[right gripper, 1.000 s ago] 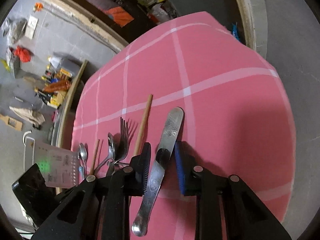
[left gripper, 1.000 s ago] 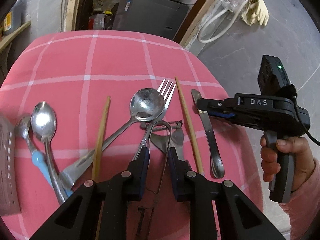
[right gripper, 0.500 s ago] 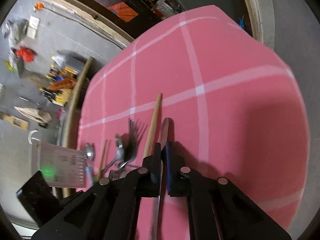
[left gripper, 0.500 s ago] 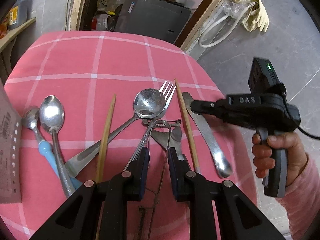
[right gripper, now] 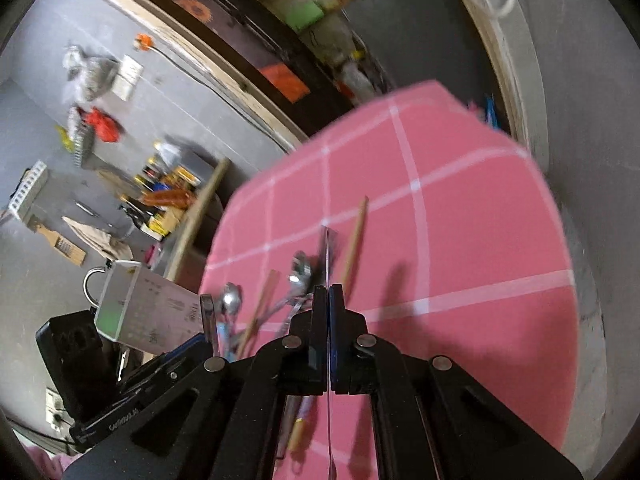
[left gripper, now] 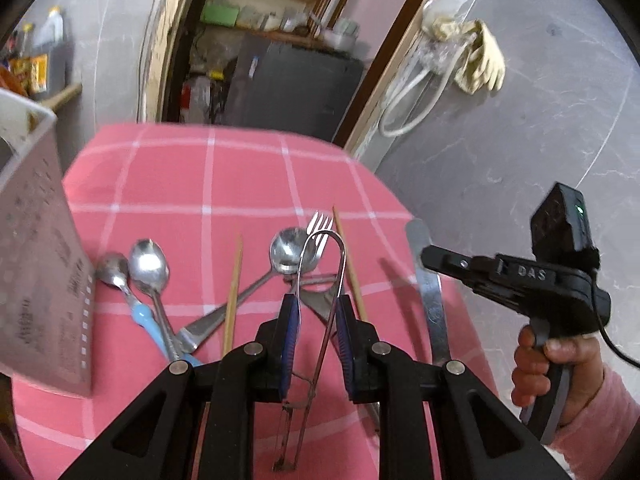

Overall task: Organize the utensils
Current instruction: 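Lower the left gripper over the wire peeler among the utensils, then close the left gripper on the wire peeler's loop and lift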

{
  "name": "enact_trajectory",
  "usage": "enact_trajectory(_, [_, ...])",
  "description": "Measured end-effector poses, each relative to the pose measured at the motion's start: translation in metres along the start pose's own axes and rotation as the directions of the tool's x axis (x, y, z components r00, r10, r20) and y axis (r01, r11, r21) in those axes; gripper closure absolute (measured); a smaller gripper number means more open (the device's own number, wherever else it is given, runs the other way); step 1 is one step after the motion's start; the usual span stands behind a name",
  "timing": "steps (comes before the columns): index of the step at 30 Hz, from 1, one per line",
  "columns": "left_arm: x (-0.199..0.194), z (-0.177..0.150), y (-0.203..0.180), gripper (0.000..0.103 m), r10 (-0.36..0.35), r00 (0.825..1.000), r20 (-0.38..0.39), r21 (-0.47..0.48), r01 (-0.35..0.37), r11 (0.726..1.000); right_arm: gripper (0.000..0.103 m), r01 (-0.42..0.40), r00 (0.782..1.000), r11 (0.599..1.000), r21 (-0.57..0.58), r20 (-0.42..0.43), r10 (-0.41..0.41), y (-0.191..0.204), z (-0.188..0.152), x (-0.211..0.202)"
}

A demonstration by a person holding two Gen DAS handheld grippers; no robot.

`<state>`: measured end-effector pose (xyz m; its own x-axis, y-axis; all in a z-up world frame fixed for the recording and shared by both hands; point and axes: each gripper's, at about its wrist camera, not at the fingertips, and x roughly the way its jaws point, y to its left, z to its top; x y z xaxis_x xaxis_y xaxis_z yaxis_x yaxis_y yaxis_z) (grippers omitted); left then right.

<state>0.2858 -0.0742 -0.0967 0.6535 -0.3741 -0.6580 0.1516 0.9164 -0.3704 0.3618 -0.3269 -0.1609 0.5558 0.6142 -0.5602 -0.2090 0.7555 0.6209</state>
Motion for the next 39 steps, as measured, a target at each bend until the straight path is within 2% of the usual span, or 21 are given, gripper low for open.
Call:
enact_trajectory(1, [-0.005,0.000,0.000,0.088,-0.002,1.000,0.017,0.001,0.002,1.000,0.102,-0.002,1.000,1.000,-0.010,0.019,0.003,0.002,0.001,-0.006])
enact_trajectory(2, [-0.011,0.001,-0.001,0.101,0.000,0.999,0.040,0.001,-0.001,1.000,0.102,-0.006,0.999,1.000,-0.021,0.040,0.007,0.007,0.000,-0.012])
enact_trajectory(4, [-0.021,0.004,-0.002,0.101,0.004,0.997,0.072,0.002,-0.004,1.000,0.102,-0.010,0.996,0.998,-0.057,0.085,0.015,0.016,0.002,-0.025])
enact_trajectory(6, [-0.028,0.007,-0.003,0.101,0.000,0.996,0.093,0.022,-0.002,1.000,0.102,-0.015,0.995,0.997,-0.078,0.093,0.022,0.023,0.005,-0.028])
enact_trajectory(10, [-0.018,0.008,0.003,0.101,0.001,0.998,0.062,0.001,-0.001,1.000,0.102,-0.004,0.997,0.997,-0.072,0.071,0.009,0.028,0.002,-0.025])
enact_trajectory(12, [-0.012,0.011,0.005,0.101,0.031,0.998,0.046,0.005,-0.031,1.000,0.102,0.000,0.998,0.999,-0.055,0.065,0.003,0.026,0.000,-0.022])
enact_trajectory(15, [-0.005,0.016,0.010,0.102,0.038,0.999,0.021,-0.020,-0.037,0.999,0.102,0.002,0.998,0.999,-0.042,0.069,0.001,0.027,-0.005,-0.019])
enact_trajectory(22, [-0.012,0.006,0.006,0.102,0.057,0.998,0.031,0.007,-0.057,0.998,0.102,-0.001,0.997,0.998,-0.056,0.077,0.005,0.035,-0.015,-0.018])
enact_trajectory(31, [0.020,0.006,0.019,0.100,0.081,0.994,-0.078,-0.036,-0.084,0.996,0.102,0.012,0.998,1.000,-0.025,0.062,-0.011,0.018,-0.017,-0.008])
enact_trajectory(35, [0.047,0.006,0.023,0.099,0.110,0.985,-0.136,-0.034,-0.116,0.993,0.102,0.003,0.999,1.000,0.014,0.050,-0.004,-0.001,-0.015,0.002])
enact_trajectory(39, [0.066,0.007,0.027,0.098,0.170,0.971,-0.167,-0.009,-0.174,0.985,0.102,-0.011,0.999,0.999,0.040,0.033,0.010,-0.013,-0.018,0.010])
